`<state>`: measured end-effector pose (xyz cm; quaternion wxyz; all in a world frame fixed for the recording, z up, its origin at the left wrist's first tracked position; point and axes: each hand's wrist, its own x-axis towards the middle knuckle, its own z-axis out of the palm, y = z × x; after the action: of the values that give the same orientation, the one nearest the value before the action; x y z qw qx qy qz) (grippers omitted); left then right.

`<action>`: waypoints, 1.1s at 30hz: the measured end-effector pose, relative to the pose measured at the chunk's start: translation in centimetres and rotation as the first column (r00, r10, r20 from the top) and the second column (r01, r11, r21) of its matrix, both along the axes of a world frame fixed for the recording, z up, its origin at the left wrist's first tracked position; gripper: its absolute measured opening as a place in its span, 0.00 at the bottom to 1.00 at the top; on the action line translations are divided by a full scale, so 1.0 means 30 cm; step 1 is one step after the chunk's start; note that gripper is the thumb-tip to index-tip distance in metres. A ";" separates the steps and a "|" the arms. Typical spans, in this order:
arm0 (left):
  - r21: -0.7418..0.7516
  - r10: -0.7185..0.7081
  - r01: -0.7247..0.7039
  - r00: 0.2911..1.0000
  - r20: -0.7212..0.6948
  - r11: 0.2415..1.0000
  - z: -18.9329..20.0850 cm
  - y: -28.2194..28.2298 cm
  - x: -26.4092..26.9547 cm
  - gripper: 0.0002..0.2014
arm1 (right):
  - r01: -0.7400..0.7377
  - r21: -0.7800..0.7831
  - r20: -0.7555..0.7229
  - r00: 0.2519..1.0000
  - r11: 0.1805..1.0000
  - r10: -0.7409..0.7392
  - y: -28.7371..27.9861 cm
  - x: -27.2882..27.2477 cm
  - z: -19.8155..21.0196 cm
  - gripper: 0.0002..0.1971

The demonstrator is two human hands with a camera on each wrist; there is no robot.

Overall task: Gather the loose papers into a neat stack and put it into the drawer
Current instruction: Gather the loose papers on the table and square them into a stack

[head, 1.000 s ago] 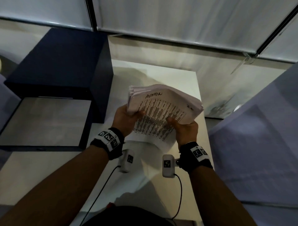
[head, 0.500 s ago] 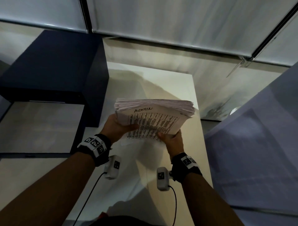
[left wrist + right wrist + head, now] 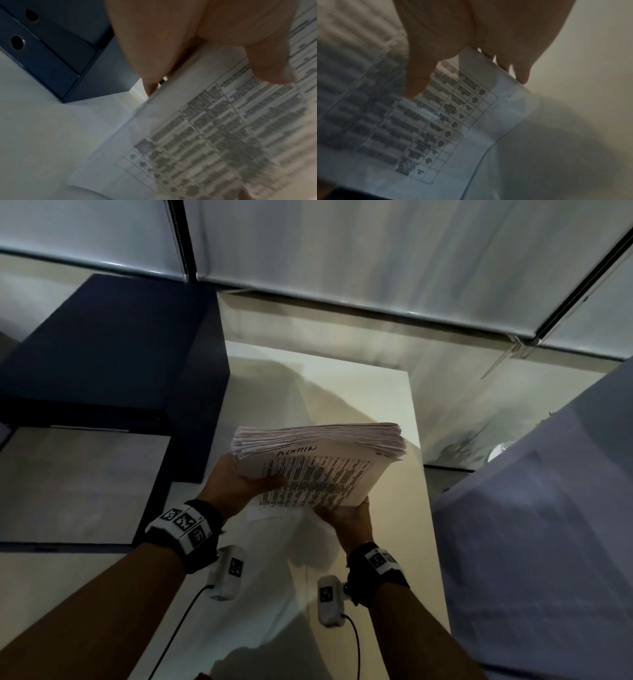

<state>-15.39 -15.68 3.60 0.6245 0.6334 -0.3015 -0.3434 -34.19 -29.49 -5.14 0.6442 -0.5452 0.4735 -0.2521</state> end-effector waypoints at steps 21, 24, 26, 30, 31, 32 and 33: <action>-0.130 0.324 -0.317 0.945 0.040 0.939 0.105 -0.057 -0.047 0.08 | 0.130 -0.447 0.259 0.966 0.885 -0.011 -0.008 0.039 0.474 0.16; -0.205 0.265 -0.238 0.957 0.115 0.949 0.103 -0.024 -0.040 0.30 | 0.053 -0.495 0.178 0.983 0.867 0.042 0.003 0.015 0.457 0.27; -0.249 0.219 -0.201 0.975 0.045 0.947 0.105 -0.016 -0.045 0.44 | 0.053 -0.468 0.215 0.975 0.882 0.055 0.001 0.007 0.452 0.26; -0.310 0.187 -0.158 0.980 0.067 0.938 0.138 -0.019 -0.046 0.39 | 0.048 -0.491 0.198 0.978 0.870 0.058 0.004 0.003 0.447 0.18; -0.319 0.162 -0.132 0.984 0.070 0.939 0.142 -0.022 -0.046 0.36 | 0.047 -0.487 0.199 0.978 0.872 0.058 0.003 -0.003 0.444 0.17; -0.320 0.155 -0.125 0.985 0.072 0.939 0.147 -0.024 -0.038 0.33 | 0.049 -0.482 0.207 0.977 0.875 0.059 0.002 -0.002 0.447 0.17; -0.308 0.156 -0.132 0.986 0.053 0.942 0.146 -0.026 -0.032 0.30 | 0.048 -0.477 0.220 0.973 0.878 0.066 0.002 -0.006 0.448 0.17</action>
<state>-16.36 -16.46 7.99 0.7257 0.5632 -0.3271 -0.2220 -34.38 -29.44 8.29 0.5410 -0.6568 0.3162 -0.4195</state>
